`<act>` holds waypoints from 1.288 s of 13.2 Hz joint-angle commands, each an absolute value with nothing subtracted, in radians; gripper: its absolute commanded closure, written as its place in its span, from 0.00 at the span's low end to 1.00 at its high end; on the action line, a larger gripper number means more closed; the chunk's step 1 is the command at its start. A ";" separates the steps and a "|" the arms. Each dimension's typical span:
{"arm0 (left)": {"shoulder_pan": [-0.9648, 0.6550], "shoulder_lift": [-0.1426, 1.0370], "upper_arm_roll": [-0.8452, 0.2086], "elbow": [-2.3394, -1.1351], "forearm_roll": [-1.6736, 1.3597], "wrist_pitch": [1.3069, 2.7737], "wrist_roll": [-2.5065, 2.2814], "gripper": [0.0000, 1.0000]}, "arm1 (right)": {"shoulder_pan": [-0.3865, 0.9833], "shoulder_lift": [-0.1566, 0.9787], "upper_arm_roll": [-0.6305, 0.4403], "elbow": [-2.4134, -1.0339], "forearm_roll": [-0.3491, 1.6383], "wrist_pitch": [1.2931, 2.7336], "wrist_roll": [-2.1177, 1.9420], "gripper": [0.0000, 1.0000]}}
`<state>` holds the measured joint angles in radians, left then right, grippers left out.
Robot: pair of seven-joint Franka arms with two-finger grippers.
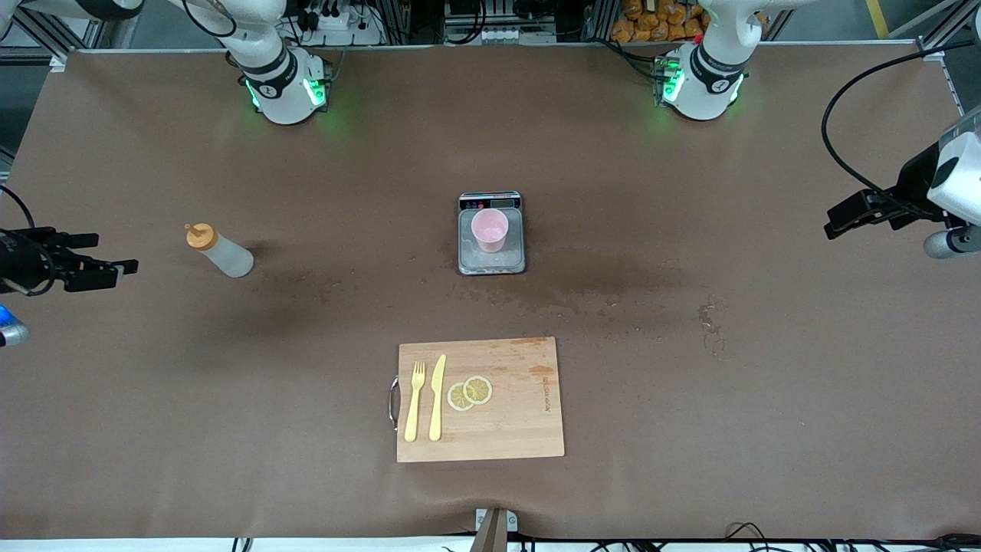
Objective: Add sauce to pink cup with both arms
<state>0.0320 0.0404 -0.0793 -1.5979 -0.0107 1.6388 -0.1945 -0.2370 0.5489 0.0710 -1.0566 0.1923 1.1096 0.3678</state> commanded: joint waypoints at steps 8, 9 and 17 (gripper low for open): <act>0.041 0.031 -0.083 -1.598 -0.015 1.626 -0.175 0.00 | -0.040 0.271 0.061 -1.251 0.101 1.296 0.265 0.00; 0.041 0.034 -0.083 -1.598 -0.015 1.626 -0.175 0.00 | -0.044 0.202 0.058 -1.341 0.097 1.362 0.189 0.00; 0.040 0.038 -0.083 -1.601 -0.015 1.626 -0.175 0.00 | -0.046 0.012 0.057 -1.552 0.029 1.569 0.153 0.00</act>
